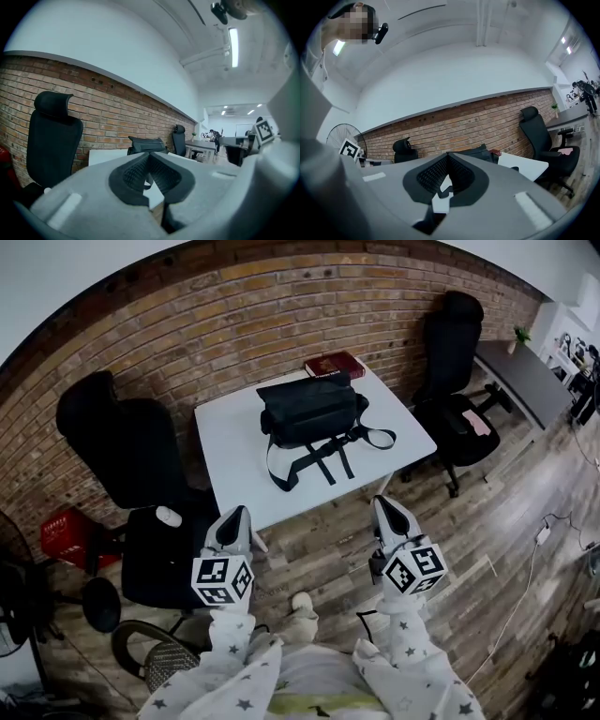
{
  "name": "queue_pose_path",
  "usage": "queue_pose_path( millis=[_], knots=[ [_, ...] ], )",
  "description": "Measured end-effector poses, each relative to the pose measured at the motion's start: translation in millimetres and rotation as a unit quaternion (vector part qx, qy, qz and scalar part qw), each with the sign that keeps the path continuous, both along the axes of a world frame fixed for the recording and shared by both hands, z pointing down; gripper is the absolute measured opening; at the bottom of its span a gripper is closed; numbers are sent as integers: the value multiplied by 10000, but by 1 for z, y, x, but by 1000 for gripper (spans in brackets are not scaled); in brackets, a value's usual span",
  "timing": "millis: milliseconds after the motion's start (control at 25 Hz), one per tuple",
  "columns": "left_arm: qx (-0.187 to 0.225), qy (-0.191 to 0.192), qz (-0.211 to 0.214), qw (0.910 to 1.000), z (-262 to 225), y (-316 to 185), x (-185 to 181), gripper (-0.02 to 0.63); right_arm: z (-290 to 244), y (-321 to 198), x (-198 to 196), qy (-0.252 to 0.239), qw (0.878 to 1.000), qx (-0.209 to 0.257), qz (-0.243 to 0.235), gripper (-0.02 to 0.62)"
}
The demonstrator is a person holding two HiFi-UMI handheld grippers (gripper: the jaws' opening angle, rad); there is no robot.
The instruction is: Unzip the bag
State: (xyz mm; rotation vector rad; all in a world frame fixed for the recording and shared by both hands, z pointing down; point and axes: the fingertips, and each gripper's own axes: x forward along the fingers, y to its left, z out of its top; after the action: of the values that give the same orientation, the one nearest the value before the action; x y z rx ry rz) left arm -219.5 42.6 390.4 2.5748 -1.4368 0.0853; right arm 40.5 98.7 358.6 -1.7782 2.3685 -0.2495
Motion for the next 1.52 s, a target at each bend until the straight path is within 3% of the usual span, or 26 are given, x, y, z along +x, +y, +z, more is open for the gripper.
queue_pose_path(
  millis=[360,920,1240,1520],
  knots=[
    [-2,162,-104,9998,3,-73,0,-3,7,-78,-7,-8,9998,-45,-197,8],
    [-195,31,-256,9995,20,-130,8,-3,32,-150,-15,-189,9976,-293,-604,8],
    [-315,19,-705,9970,28,-181,12,-3,46,-223,-21,-286,9901,-465,-1290,9],
    [-435,85,-1030,9937,34,-221,27,-3,64,-276,-36,-407,9734,-704,-2141,9]
  ],
)
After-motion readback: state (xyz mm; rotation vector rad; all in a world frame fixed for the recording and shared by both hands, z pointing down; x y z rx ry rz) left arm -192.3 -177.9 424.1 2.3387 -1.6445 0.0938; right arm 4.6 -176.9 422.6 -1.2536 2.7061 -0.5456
